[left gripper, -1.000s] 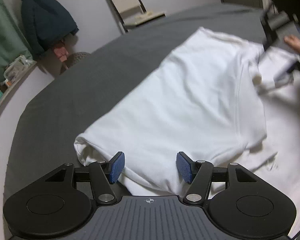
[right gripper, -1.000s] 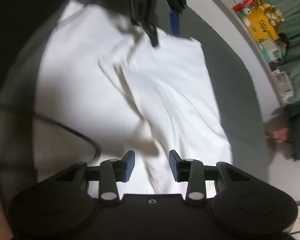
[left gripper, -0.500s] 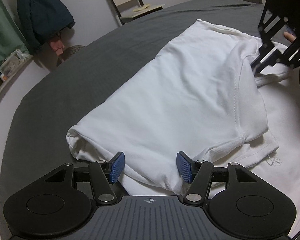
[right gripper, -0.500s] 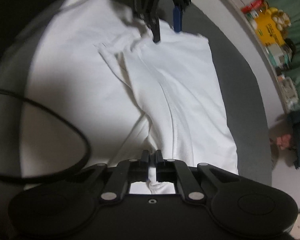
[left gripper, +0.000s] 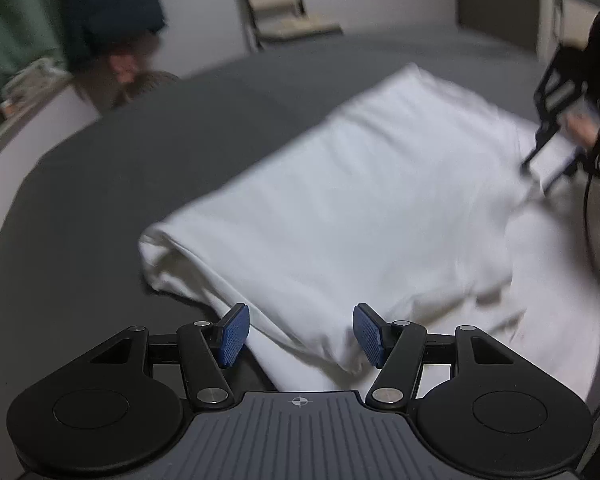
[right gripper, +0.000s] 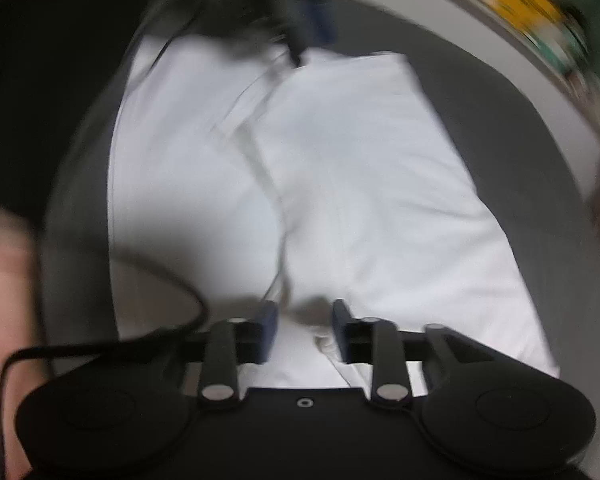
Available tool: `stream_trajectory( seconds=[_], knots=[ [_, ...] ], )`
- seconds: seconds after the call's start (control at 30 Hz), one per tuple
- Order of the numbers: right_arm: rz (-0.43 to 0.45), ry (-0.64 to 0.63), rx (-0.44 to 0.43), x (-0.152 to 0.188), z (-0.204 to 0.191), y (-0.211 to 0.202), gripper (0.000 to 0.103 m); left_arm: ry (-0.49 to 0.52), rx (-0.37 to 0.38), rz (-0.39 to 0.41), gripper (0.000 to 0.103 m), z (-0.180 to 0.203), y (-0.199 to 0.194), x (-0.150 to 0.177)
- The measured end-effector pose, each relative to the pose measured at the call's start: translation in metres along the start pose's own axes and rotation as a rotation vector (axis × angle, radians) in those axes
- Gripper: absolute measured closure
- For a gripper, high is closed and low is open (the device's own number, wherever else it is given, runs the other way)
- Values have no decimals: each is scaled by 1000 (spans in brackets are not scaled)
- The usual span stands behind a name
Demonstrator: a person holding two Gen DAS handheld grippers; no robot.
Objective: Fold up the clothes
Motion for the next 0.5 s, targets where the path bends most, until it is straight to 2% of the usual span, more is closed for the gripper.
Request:
stream_trajectory(
  seconds=[0.03, 0.1, 0.13, 0.17, 0.2, 0.3, 0.33, 0.43, 0.5],
  knots=[
    [4, 62, 25, 3, 15, -1, 54, -62, -19, 41, 43, -9, -3, -4],
    [13, 186, 76, 8, 46, -4, 51, -206, -66, 109, 43, -29, -6, -12],
    [17, 249, 101, 10, 62, -6, 51, -261, -92, 118, 35, -37, -3, -13],
    [21, 311, 126, 13, 77, -7, 50, -311, -117, 124, 20, -45, 0, -15],
    [26, 373, 151, 16, 93, -8, 49, -341, -151, 121, 14, -51, 5, -16],
    [33, 563, 224, 26, 140, -12, 44, -430, -233, 94, 13, -69, 22, -22],
    [11, 639, 233, 36, 155, -9, 40, -480, -246, 78, 13, -76, 28, -22],
    [-8, 828, 207, 61, 187, -1, 38, -644, -268, 26, 13, -94, 46, -18],
    [18, 955, 193, 74, 202, 4, 34, -750, -303, 22, 13, -105, 58, -9]
  ],
)
Point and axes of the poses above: each gripper's, at about its wrist camera, not at the fingertips, and y roughly the way its jaws point, z to its right, x to its underside, the point moved 3 cm from there along y, roughly the way its jaws point, and after that the axes turned 14 degrees about z, right-handed, at the moved point
